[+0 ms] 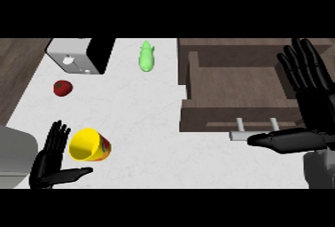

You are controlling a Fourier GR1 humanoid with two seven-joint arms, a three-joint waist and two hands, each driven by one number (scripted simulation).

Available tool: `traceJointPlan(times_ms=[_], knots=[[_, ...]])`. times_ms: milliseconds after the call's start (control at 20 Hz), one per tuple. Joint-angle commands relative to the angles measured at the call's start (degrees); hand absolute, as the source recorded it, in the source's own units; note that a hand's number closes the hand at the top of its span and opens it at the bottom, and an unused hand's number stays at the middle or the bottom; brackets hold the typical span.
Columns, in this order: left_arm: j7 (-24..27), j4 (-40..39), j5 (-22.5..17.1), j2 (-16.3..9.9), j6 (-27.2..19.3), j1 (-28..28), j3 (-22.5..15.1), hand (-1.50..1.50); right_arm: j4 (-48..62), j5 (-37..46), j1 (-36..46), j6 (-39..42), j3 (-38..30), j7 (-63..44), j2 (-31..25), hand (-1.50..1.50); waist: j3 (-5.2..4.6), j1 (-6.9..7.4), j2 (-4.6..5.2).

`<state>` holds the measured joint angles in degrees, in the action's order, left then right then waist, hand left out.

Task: Pick up the cup, place it into the drawer and close the drawer

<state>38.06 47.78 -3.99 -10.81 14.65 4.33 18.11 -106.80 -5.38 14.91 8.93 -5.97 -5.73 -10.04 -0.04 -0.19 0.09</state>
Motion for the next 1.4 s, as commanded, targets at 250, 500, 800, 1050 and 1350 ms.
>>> traceJointPlan(times_ms=[250,500,800,1050,1350], knots=[[17.6,-26.9,2.3,-4.7,1.4,11.2,2.5,-1.5,-1.3,-3.3,1.3,2.5,-2.4,-3.1,-2.4,-1.5,-0.05,-0.33,0.05],[22.9,-34.6,3.9,-4.7,0.9,15.0,2.0,-1.5,1.2,-1.9,-0.6,3.0,-1.7,1.4,-1.3,-1.5,-0.13,-0.77,0.3],[23.9,-35.3,4.3,-3.1,-1.2,17.1,1.5,-1.5,0.8,-3.4,1.3,3.2,-2.6,-1.8,-2.4,-1.5,-0.14,-0.8,0.26],[24.6,-35.7,4.7,-2.0,-0.2,17.9,1.0,-1.5,1.7,-3.0,3.5,2.3,-3.0,-3.1,-2.7,-1.5,-0.15,-0.75,0.3],[21.9,-36.1,3.4,-1.5,7.2,19.8,1.1,-1.5,1.6,-2.4,3.8,1.1,-2.8,-3.6,-2.0,-1.5,-0.17,-0.79,0.36]])
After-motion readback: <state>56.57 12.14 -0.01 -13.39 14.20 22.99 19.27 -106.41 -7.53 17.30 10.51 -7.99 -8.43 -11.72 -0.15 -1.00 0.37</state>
